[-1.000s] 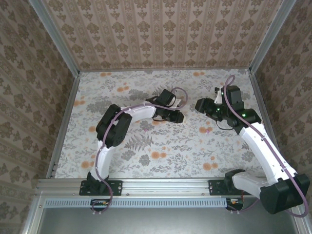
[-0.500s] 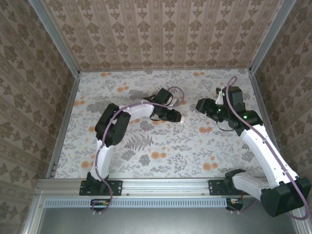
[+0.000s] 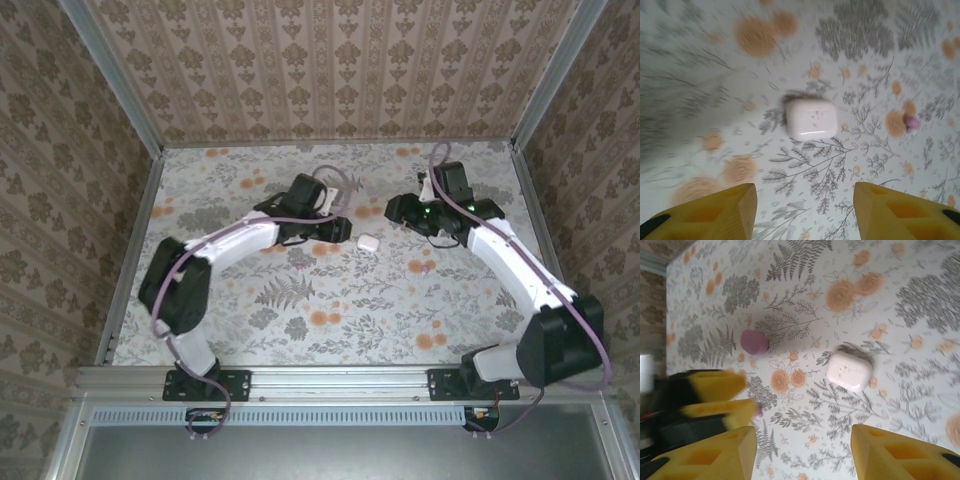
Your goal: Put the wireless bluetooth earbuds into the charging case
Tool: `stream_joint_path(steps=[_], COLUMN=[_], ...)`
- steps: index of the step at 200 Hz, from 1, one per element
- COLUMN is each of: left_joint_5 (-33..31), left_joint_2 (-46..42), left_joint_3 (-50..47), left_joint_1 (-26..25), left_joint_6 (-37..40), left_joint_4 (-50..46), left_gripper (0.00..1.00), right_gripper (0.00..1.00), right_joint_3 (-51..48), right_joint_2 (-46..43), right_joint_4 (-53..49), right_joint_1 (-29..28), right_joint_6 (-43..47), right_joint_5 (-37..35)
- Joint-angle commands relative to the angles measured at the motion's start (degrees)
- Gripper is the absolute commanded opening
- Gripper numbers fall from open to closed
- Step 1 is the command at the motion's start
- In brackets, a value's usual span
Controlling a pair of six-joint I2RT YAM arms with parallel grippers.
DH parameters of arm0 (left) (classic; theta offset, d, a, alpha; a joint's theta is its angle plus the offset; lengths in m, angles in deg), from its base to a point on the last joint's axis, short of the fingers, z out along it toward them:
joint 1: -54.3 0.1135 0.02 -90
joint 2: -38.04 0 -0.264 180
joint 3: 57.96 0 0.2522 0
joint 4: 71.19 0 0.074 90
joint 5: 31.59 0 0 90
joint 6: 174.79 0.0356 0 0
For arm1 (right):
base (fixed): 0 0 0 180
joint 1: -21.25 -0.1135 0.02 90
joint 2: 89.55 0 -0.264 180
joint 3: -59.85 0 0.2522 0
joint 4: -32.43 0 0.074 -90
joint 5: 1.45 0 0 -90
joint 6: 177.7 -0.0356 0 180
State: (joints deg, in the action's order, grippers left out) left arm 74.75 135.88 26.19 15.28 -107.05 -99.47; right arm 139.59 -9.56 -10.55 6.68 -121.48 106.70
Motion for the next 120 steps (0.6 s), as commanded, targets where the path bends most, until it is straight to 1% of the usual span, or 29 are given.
stream_joint_path(steps=[1, 10, 36, 41, 44, 53, 68, 94, 120], left_joint_5=[-6.05, -6.54, -10.96, -11.11, -10.96, -10.53, -10.54, -10.48, -10.07], left_joint_2=[-8.21, -11.38, -22.87, -24.73, -25.84, -28.72, -33.10, -39.28, -42.64], left_joint_3=[-7.35, -9.70, -18.91, -20.46, -21.27, -23.04, -25.85, -29.07, -30.88], left_joint_1=[4.68, 6.63, 11.78, 12.52, 14.30, 17.05, 20.37, 24.58, 27.30], left_joint_6=[-1.05, -1.95, -3.53, -3.81, -3.90, -4.02, -3.48, -2.29, -1.52], left_joint_4=[4.21, 4.36, 6.64, 6.78, 6.68, 5.64, 4.27, 2.67, 2.22], left_gripper=[0.55, 0.55, 0.54, 0.55, 0.55, 0.55, 0.55, 0.57, 0.58], right_gripper=[0.53, 0.53, 0.54, 0.54, 0.54, 0.54, 0.55, 0.56, 0.60], right_joint_3=[5.16, 7.72, 15.41, 16.88, 17.87, 20.29, 24.58, 29.62, 34.62], right_joint_2=[8.27, 12.25, 22.56, 24.49, 25.53, 28.57, 33.51, 40.22, 45.43], right_joint_4=[3.54, 3.72, 4.66, 4.61, 4.60, 4.99, 4.31, 6.14, 5.27], right_joint_1=[-4.39, -6.39, -12.73, -14.00, -14.60, -16.45, -18.84, -20.87, -21.39], right_joint_6=[9.23, 11.79, 20.15, 21.76, 22.70, 26.47, 31.54, 38.58, 42.12], right_joint_5=[-1.73, -2.07, -4.80, -5.35, -5.58, -6.40, -8.20, -7.32, -8.07])
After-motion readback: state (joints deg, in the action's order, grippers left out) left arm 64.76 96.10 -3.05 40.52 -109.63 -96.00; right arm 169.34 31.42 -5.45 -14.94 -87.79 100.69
